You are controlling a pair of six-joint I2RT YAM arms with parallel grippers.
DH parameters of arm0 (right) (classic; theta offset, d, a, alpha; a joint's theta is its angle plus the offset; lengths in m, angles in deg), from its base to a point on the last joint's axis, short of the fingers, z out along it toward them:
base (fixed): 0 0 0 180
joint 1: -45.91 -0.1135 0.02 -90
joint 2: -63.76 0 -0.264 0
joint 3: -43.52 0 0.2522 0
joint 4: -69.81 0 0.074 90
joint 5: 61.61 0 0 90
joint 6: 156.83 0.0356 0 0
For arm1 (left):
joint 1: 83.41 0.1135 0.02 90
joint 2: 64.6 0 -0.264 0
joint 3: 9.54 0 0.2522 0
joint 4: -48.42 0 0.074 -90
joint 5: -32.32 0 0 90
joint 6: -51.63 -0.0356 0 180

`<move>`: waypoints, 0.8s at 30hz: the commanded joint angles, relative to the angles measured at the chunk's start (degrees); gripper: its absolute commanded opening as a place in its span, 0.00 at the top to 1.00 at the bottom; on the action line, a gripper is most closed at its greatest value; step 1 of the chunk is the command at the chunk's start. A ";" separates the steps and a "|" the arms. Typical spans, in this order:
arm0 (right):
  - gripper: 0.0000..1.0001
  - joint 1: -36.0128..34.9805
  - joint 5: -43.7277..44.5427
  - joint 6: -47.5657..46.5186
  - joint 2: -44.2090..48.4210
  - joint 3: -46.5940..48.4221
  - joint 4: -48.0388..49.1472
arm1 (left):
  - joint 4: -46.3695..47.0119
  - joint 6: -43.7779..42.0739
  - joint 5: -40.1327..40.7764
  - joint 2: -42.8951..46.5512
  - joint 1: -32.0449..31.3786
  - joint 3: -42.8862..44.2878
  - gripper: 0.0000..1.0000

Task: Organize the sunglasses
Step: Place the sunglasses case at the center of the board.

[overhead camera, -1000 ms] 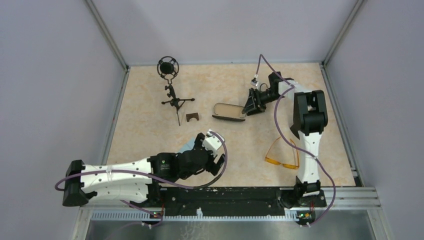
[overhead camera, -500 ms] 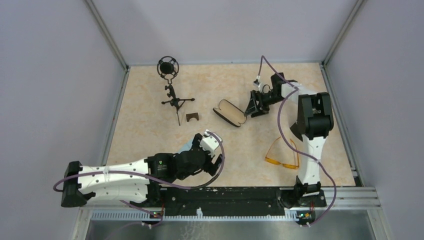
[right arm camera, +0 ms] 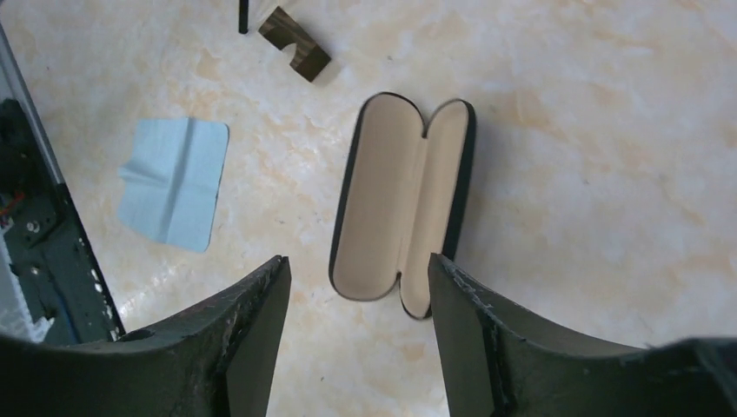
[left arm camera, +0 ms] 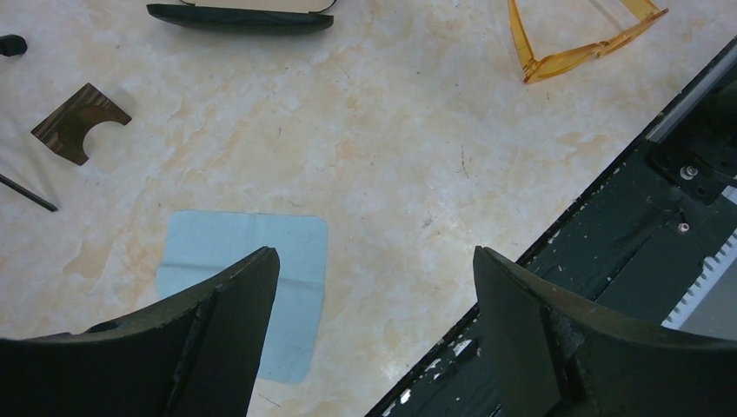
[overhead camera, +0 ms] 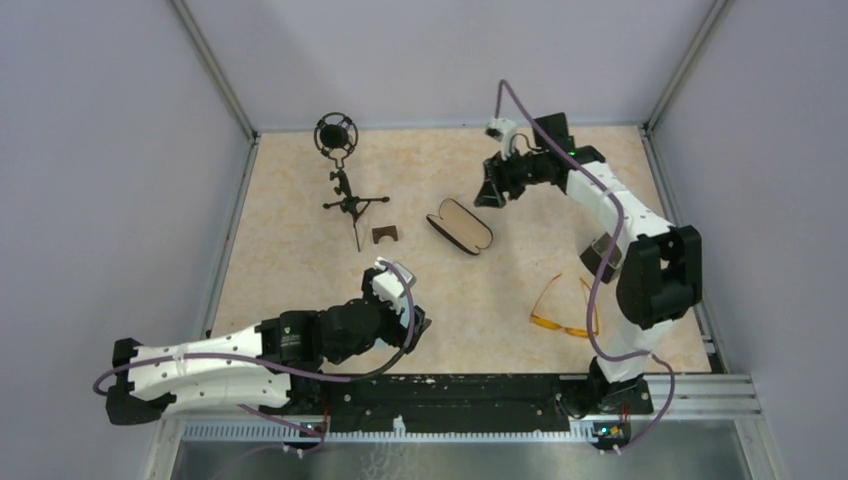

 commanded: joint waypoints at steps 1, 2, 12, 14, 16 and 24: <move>0.42 -6.27 4.44 -5.81 -9.87 6.55 -4.62 | -0.72 1.93 0.64 1.96 -0.20 -0.12 0.11; 0.43 -7.09 4.59 -5.88 -11.88 7.85 -5.24 | -0.80 2.04 0.53 2.21 -0.20 -0.14 0.11; 0.47 -11.62 5.70 -7.09 -22.15 13.72 -8.18 | -0.83 1.99 0.06 2.73 -0.20 -0.94 0.11; 0.51 -12.08 5.39 -7.41 -22.66 13.88 -8.57 | -0.61 2.18 0.07 2.68 -0.20 -1.35 0.11; 0.54 -12.45 4.73 -7.91 -23.01 13.87 -9.03 | -0.10 2.23 -0.09 2.67 -0.20 -1.81 0.11; 0.80 -13.32 3.69 -9.82 -23.20 13.53 -10.33 | 0.72 2.49 -0.97 2.30 -0.20 -2.52 0.11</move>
